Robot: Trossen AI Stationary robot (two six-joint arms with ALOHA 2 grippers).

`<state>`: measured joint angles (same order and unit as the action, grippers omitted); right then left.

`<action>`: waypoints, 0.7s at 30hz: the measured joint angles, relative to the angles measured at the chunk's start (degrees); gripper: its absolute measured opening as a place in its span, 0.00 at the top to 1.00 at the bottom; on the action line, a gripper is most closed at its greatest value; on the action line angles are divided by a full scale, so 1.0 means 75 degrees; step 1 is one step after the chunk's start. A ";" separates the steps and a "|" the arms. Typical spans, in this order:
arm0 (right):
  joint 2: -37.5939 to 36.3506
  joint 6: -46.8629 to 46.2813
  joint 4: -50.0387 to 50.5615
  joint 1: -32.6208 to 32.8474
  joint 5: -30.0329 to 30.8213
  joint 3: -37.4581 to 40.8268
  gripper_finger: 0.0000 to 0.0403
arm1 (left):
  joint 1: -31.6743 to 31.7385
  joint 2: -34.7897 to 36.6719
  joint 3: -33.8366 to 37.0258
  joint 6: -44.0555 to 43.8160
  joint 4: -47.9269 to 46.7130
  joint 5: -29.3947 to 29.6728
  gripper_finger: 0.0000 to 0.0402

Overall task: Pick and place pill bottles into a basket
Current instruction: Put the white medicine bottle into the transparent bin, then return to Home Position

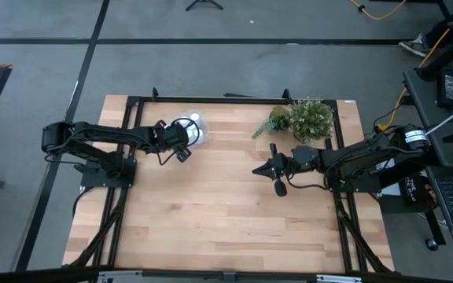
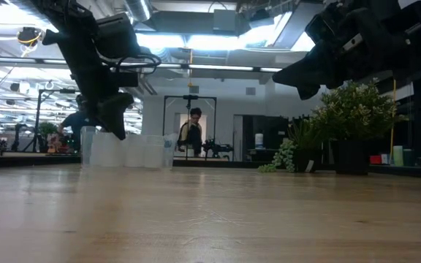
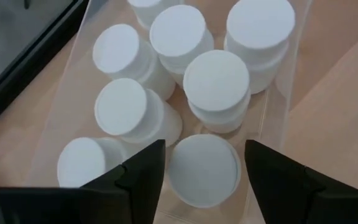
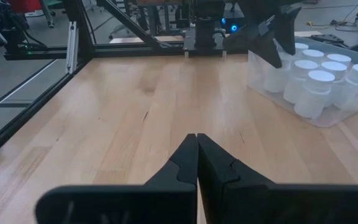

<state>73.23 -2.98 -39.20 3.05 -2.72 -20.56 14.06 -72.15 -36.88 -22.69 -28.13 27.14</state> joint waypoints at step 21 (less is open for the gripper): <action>0.0000 0.0027 0.0231 -0.0001 0.0002 0.0000 0.99 | -0.0038 0.1603 -0.0737 0.0746 -0.0620 -0.0613 0.48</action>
<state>73.23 -2.78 -37.47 3.04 -2.71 -20.56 13.77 -60.13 -42.41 -17.09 -32.79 22.54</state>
